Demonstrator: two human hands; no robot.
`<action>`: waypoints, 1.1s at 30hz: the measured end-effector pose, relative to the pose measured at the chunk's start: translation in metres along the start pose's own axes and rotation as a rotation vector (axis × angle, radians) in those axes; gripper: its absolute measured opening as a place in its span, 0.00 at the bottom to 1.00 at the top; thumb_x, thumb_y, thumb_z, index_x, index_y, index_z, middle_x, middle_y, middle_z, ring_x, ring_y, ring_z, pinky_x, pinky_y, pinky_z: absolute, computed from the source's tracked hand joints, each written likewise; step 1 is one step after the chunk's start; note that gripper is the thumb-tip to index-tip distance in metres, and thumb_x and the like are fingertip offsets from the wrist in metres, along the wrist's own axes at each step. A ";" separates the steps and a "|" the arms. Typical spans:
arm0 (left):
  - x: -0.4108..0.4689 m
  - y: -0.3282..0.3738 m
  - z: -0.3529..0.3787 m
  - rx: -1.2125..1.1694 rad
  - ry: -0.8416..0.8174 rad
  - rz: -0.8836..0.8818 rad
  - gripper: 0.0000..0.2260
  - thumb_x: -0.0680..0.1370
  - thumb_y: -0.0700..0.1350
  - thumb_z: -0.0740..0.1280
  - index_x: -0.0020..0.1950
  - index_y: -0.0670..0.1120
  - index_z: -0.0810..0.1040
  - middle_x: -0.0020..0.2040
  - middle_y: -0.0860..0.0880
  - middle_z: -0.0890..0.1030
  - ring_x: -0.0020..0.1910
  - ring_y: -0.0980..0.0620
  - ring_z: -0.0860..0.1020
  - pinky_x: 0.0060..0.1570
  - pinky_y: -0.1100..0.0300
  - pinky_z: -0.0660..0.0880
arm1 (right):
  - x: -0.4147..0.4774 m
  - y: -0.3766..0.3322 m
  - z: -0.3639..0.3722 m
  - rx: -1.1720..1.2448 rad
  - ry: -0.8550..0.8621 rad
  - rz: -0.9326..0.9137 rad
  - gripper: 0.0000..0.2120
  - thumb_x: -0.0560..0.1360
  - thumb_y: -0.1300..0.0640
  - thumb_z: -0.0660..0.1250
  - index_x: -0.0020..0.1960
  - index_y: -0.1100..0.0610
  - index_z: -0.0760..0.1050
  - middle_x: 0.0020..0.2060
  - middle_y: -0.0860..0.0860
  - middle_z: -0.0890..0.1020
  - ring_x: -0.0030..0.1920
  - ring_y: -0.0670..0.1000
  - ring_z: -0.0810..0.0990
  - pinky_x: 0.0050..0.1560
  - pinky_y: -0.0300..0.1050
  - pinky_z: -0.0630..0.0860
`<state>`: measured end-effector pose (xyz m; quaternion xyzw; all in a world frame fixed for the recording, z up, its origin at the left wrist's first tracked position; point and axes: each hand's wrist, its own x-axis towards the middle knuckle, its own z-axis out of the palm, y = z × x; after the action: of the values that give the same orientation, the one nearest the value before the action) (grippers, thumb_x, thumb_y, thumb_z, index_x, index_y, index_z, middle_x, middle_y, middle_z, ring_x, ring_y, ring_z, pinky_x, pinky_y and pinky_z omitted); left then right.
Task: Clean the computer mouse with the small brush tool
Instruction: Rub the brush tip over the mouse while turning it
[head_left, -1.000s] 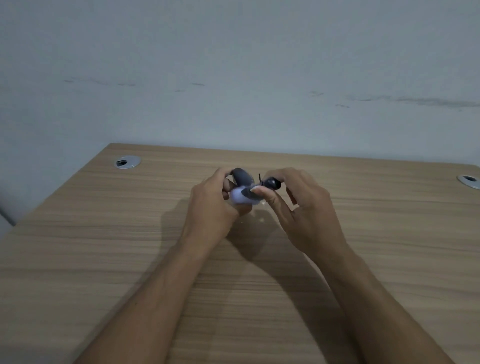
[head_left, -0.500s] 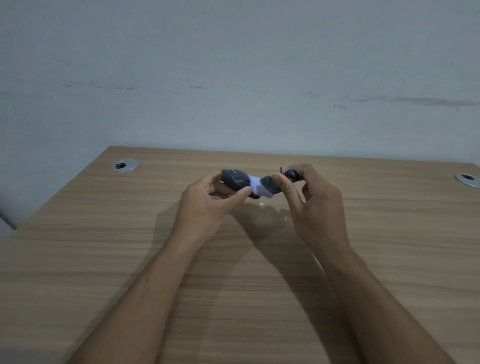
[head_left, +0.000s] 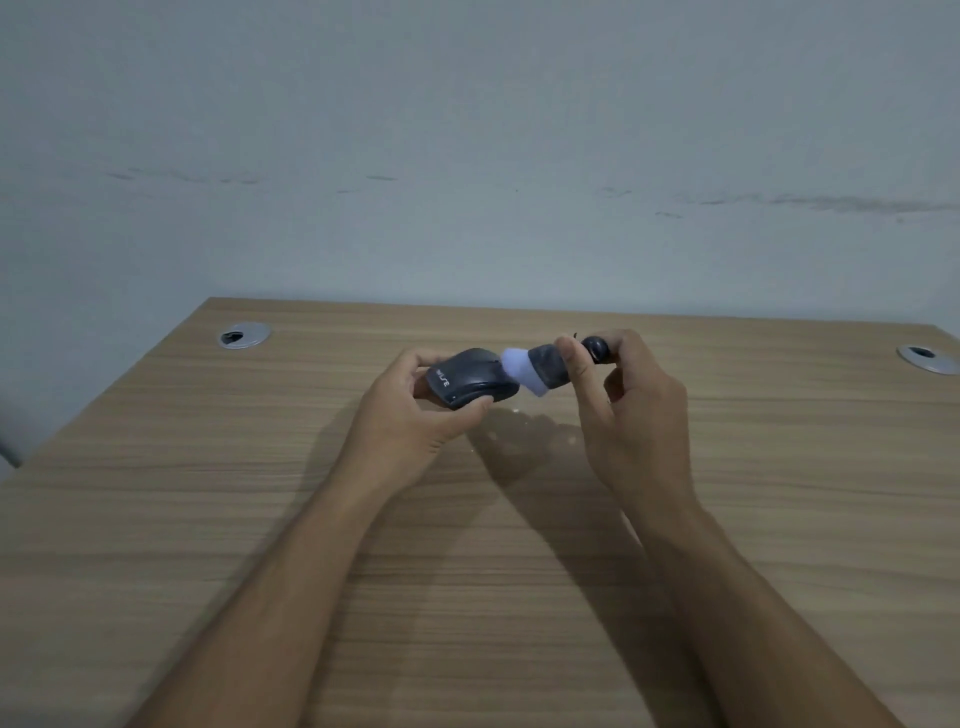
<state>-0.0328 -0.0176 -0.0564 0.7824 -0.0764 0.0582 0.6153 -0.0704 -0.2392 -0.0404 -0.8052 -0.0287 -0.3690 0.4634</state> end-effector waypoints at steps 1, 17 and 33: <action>-0.001 0.001 0.002 0.012 -0.004 -0.001 0.21 0.73 0.45 0.85 0.61 0.55 0.81 0.51 0.51 0.91 0.33 0.61 0.84 0.36 0.60 0.77 | -0.001 -0.004 0.001 0.029 -0.009 -0.007 0.11 0.85 0.45 0.70 0.48 0.51 0.78 0.28 0.38 0.75 0.28 0.47 0.69 0.33 0.37 0.64; -0.012 0.011 0.004 0.142 -0.051 0.171 0.22 0.74 0.45 0.84 0.62 0.57 0.79 0.60 0.58 0.88 0.44 0.67 0.84 0.39 0.67 0.75 | 0.002 -0.002 0.008 -0.046 0.032 -0.039 0.09 0.83 0.47 0.74 0.50 0.52 0.81 0.31 0.33 0.77 0.30 0.44 0.71 0.35 0.32 0.63; -0.010 0.020 0.019 0.404 0.017 0.193 0.23 0.71 0.44 0.85 0.64 0.50 0.82 0.60 0.50 0.84 0.59 0.48 0.82 0.57 0.52 0.82 | 0.000 -0.023 0.004 -0.100 -0.100 -0.295 0.08 0.84 0.52 0.74 0.51 0.56 0.83 0.41 0.40 0.80 0.39 0.32 0.74 0.43 0.30 0.66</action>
<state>-0.0467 -0.0404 -0.0437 0.8782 -0.1326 0.1376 0.4385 -0.0772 -0.2232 -0.0256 -0.8315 -0.1511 -0.3936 0.3617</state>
